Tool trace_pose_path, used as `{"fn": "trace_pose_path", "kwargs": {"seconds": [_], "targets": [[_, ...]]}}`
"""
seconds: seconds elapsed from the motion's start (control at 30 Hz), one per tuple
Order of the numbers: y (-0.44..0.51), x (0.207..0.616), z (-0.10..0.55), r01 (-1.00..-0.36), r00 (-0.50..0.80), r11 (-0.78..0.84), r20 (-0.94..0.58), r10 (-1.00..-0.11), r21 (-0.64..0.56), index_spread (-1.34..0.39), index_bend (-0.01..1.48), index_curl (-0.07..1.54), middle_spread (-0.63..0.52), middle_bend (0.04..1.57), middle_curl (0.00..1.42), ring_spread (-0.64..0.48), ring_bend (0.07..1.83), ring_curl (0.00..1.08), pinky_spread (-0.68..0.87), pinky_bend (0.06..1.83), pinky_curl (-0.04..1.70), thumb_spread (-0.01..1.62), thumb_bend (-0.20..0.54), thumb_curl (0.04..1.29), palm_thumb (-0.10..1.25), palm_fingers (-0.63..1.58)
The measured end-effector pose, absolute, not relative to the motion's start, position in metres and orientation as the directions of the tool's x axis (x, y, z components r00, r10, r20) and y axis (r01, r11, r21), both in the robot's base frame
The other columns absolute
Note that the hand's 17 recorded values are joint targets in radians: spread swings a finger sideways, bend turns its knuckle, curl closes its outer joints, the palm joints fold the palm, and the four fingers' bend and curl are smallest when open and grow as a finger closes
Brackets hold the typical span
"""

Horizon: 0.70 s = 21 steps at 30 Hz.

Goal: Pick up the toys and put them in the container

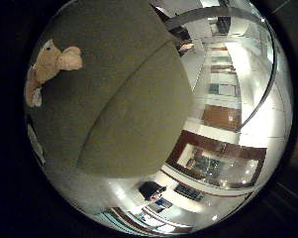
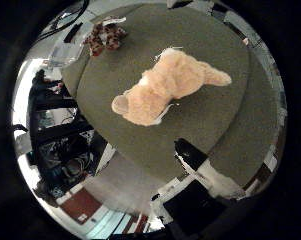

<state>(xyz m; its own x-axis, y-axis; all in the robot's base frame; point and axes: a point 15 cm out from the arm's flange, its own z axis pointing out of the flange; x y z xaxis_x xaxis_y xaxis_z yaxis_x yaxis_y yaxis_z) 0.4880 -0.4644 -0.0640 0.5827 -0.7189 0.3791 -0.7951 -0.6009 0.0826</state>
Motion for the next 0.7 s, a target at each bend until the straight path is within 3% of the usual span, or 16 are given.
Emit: {"fn": "trace_pose_path", "kwargs": {"seconds": [0.37, 0.7], "targets": [[-0.438, 0.498, -0.094, -0.757, 0.633, -0.647, 0.349, -0.692, 0.091, -0.43, 0.15, 0.23, 0.03, 0.2, 0.33, 0.17, 0.29, 0.28, 0.33, 0.46, 0.21, 0.95, -0.025, 0.37, 0.79, -0.02], [-0.422, 0.483, -0.132, -0.727, 0.676, -0.676, 0.296, -0.675, 0.119, -0.44, 0.16, 0.24, 0.02, 0.19, 0.32, 0.16, 0.29, 0.28, 0.34, 0.5, 0.21, 0.93, -0.026, 0.37, 0.8, -0.01]]}}
